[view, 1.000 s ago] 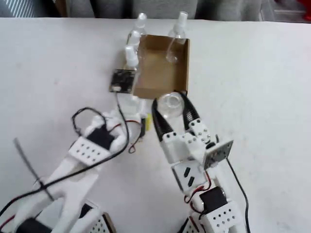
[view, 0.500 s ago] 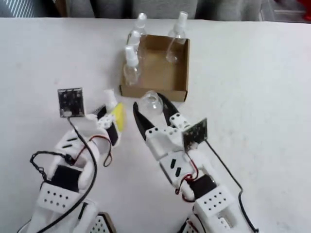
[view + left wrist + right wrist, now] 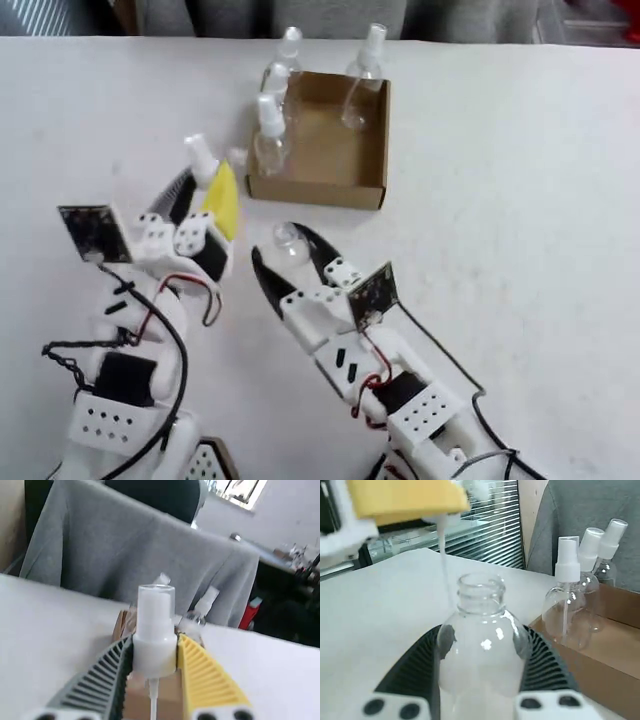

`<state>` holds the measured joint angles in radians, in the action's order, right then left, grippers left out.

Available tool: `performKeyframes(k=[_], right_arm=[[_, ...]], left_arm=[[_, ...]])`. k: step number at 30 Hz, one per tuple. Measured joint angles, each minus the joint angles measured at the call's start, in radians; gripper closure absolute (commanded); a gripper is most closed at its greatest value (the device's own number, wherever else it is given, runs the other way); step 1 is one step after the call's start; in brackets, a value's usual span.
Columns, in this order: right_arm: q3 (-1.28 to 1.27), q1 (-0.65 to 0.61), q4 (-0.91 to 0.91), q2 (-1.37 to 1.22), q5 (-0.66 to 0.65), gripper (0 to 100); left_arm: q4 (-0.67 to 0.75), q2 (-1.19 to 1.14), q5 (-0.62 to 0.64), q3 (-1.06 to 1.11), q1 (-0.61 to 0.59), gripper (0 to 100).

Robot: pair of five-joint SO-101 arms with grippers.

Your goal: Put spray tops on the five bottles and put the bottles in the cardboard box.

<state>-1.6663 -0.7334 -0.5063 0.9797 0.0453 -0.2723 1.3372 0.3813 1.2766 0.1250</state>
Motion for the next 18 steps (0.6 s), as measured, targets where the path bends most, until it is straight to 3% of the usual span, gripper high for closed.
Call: performKeyframes(k=[6,18], right_arm=[[0.0,0.002,0.0,0.0,0.002,98.2],[-0.003,-0.034,0.017,0.0,0.002,98.2]], left_arm=[[0.269,0.0,0.0,-0.017,0.0,98],[0.127,-0.086,0.0,-0.451,-0.002,98]])
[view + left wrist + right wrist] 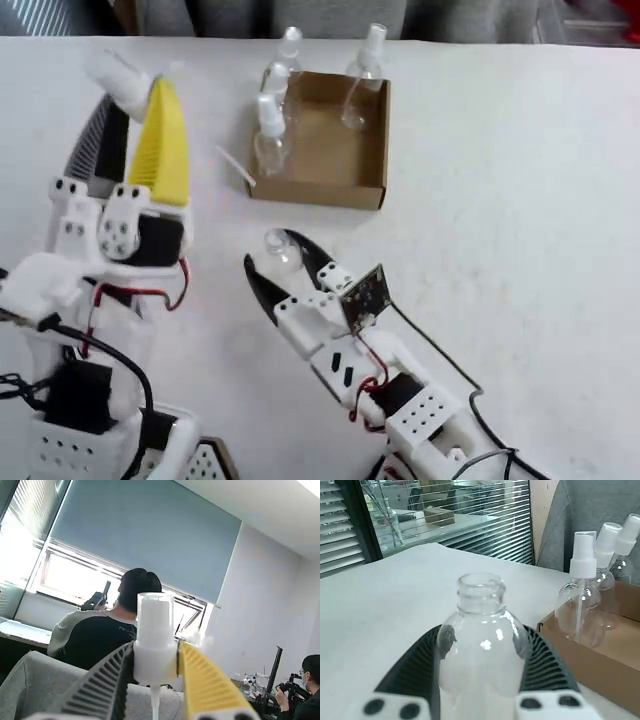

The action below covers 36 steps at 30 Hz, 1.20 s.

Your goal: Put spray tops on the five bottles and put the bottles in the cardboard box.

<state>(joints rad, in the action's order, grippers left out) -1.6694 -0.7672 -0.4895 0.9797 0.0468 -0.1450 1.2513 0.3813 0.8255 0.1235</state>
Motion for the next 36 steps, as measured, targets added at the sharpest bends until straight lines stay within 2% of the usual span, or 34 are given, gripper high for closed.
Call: performKeyframes(k=[6,9,14,21,36], right_arm=[[0.0,0.0,0.0,0.0,0.0,98.2],[0.0,0.0,0.0,0.0,0.0,98.2],[0.0,0.0,0.0,0.0,0.0,98.2],[-0.003,0.002,0.0,0.0,0.0,98.2],[-0.003,0.0,0.0,0.0,0.0,98.2]], left_arm=[[-0.058,-0.212,-0.006,-0.187,0.002,98],[-0.124,-0.265,-0.08,-0.242,0.017,98],[-0.264,-0.285,-0.213,-0.256,0.124,98],[-0.362,-0.285,-0.227,-0.256,0.195,98],[-0.374,-0.285,-0.227,-0.158,0.195,98]])
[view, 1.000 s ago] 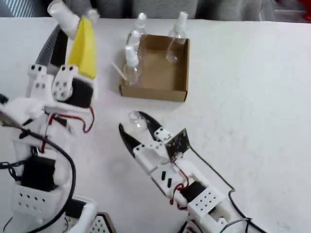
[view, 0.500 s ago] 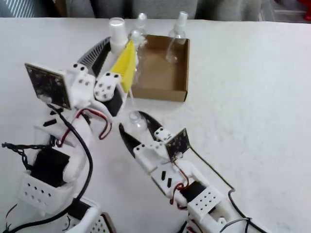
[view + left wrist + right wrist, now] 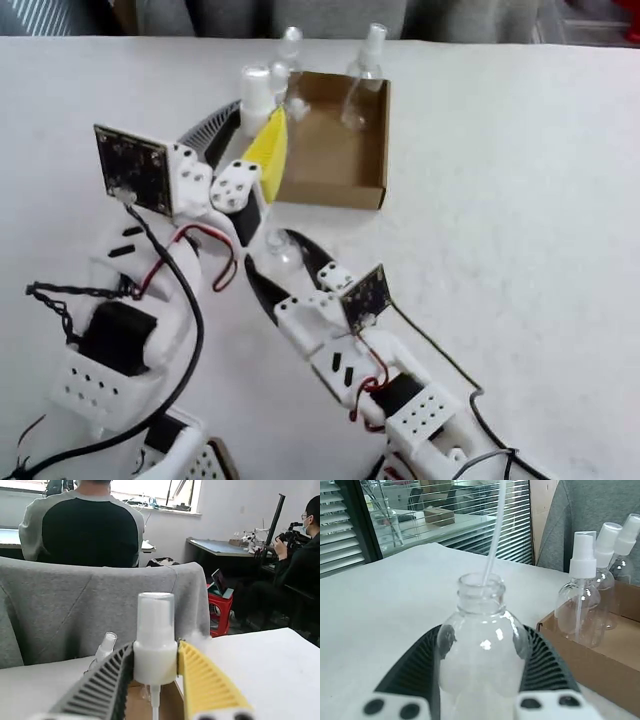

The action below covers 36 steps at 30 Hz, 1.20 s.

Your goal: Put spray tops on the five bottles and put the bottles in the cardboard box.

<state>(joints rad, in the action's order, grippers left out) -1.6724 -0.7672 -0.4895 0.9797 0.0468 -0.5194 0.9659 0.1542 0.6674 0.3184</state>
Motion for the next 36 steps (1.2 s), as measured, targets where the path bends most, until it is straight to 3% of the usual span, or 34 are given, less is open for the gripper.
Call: performKeyframes(k=[10,18,36], right_arm=[[0.0,0.003,0.0,0.0,0.0,98.2],[0.0,0.003,0.002,-0.002,0.0,98.2],[0.0,-0.002,0.054,-0.002,-0.015,98.2]], left_arm=[[0.0,0.0,0.003,0.104,0.003,98],[0.0,0.006,0.003,0.206,0.075,98],[0.0,0.35,-0.003,0.531,0.091,98]])
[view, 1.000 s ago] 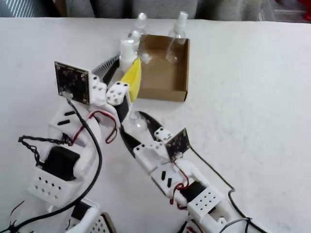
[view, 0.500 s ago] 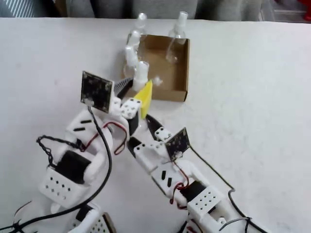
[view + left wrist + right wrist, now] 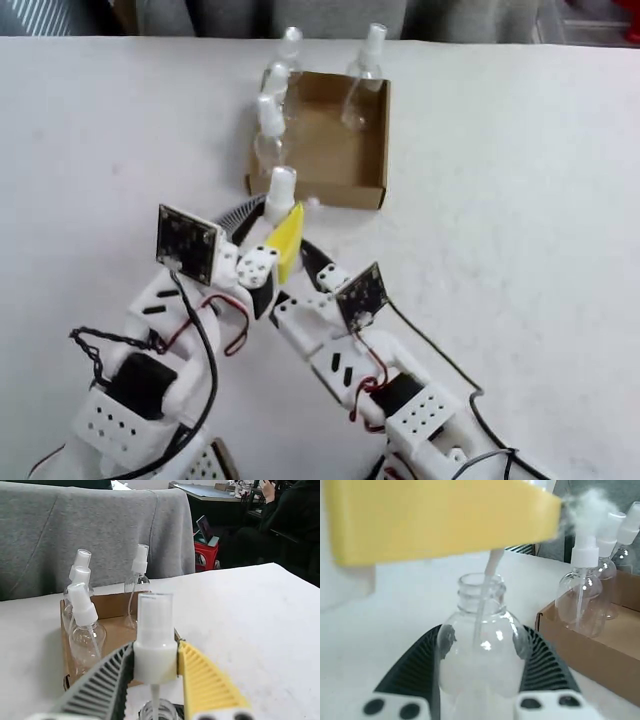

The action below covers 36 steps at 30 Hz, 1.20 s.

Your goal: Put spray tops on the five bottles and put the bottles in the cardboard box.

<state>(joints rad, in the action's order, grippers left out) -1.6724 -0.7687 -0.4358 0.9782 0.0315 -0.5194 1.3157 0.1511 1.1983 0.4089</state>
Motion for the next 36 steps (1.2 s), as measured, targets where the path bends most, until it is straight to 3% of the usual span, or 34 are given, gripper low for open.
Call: performKeyframes(k=[5,16,36], right_arm=[[0.0,0.0,0.005,0.0,-0.084,98.2],[0.0,0.005,0.005,0.002,-0.095,98.2],[0.0,0.02,-0.006,-0.003,-0.066,98.2]], left_arm=[[-0.041,0.02,-0.002,0.009,0.0,98],[-0.198,0.13,-0.002,0.009,0.0,98],[-0.127,0.517,-0.003,0.348,0.034,98]])
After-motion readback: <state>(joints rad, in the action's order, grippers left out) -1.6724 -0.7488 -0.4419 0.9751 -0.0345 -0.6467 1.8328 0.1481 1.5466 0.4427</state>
